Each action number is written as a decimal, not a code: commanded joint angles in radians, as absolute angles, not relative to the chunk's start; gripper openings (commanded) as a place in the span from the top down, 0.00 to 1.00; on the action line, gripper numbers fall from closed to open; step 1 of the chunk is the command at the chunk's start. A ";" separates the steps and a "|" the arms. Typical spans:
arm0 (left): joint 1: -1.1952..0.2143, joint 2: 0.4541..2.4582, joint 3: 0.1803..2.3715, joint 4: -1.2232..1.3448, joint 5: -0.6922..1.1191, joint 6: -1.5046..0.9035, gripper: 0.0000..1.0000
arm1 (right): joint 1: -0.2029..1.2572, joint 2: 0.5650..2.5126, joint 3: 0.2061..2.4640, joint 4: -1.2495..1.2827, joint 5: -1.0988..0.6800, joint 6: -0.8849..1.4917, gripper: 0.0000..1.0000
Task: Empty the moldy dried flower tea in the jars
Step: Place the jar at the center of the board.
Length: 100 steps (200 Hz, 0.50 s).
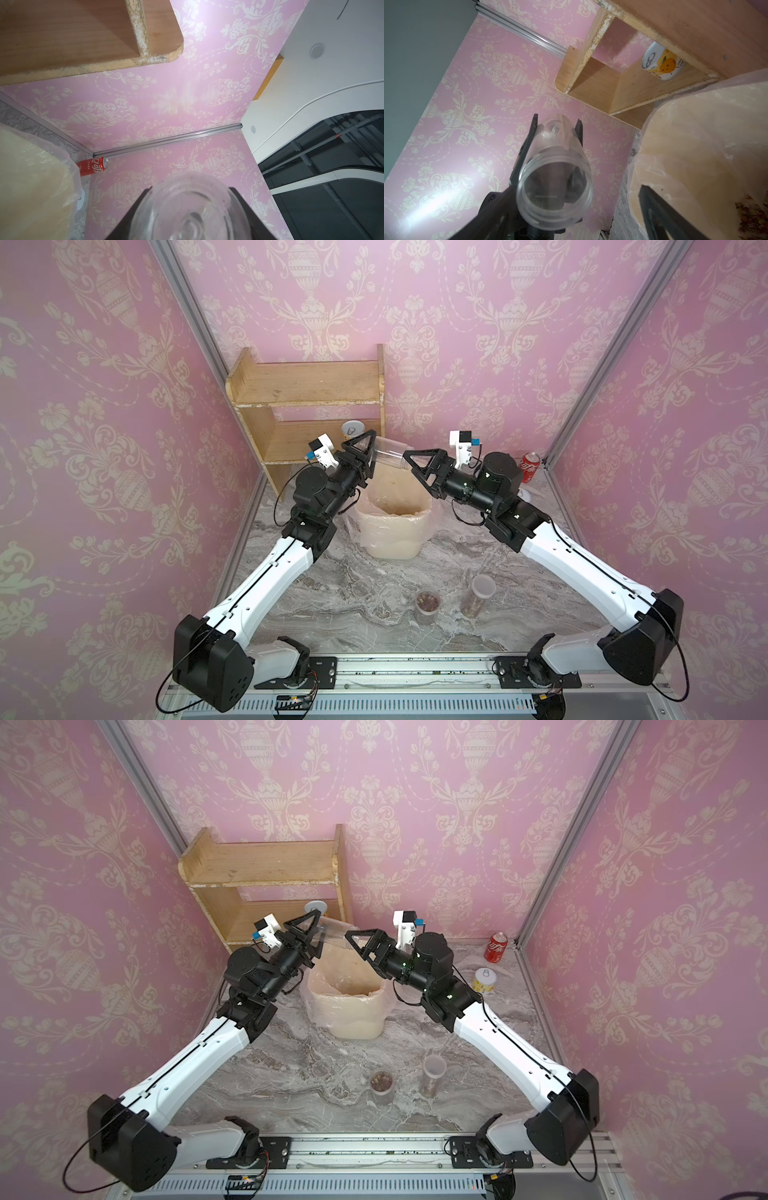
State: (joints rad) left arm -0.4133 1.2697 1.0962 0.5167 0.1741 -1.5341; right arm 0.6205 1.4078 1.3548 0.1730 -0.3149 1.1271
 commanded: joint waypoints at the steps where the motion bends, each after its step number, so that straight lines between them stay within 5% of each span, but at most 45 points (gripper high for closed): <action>1: -0.407 1.275 1.088 0.551 0.214 -1.549 0.88 | 0.639 1.427 1.410 0.208 -0.333 1.136 0.09; 100: -0.407 1.285 1.060 0.578 0.228 -1.556 0.88 | 0.656 1.489 1.468 0.208 -0.335 1.141 0.33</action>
State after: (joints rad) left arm -0.4133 1.2789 1.0756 0.5335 0.1997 -1.5402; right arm 0.6514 1.4837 1.4353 0.1783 -0.3260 1.1465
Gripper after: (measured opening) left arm 0.568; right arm 0.702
